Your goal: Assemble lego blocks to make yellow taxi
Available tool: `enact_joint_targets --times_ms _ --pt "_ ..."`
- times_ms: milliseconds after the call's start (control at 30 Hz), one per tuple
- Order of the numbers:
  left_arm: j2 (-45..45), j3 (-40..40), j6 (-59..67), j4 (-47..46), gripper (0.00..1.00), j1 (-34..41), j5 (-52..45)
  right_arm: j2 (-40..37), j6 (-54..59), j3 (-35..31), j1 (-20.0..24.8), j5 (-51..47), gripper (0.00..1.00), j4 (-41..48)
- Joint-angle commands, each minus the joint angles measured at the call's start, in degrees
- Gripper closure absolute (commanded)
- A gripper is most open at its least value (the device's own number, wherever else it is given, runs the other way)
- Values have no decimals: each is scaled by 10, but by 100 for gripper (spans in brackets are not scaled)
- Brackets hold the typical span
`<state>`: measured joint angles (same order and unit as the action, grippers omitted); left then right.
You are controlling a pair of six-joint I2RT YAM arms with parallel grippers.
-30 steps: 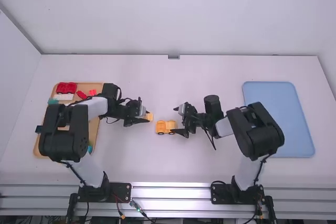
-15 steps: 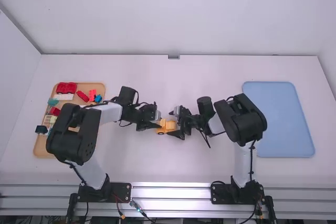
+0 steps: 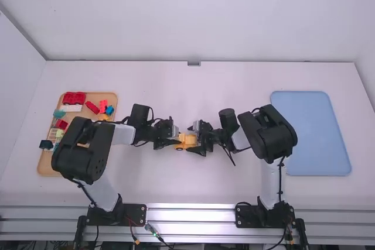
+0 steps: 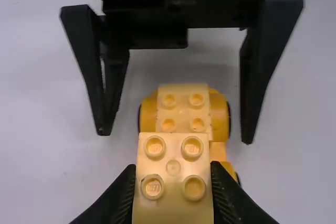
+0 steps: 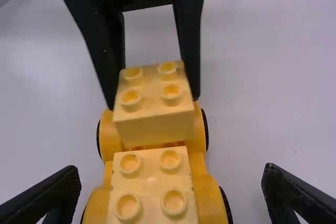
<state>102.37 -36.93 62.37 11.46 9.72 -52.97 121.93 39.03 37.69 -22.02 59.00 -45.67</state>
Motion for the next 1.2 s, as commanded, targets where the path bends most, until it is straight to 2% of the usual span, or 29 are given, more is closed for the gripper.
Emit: enact_joint_targets --times_ms 0,233,433,700,1000,1167 --pt "-12 16 -45 18 83 5 1 8 2 5 -7 6 9 0" --pt "-12 25 -45 25 82 5 0 8 -2 6 -28 -24 12 3" --pt "-12 25 -45 21 80 9 1 8 -2 6 -30 -25 26 3" --pt "-12 24 -38 22 80 14 1 8 0 5 -31 -40 38 14" --pt "-12 24 -38 24 79 20 21 8 0 5 -31 -37 39 20" --pt "-12 25 -33 19 80 26 31 8 38 22 -31 -32 41 81"
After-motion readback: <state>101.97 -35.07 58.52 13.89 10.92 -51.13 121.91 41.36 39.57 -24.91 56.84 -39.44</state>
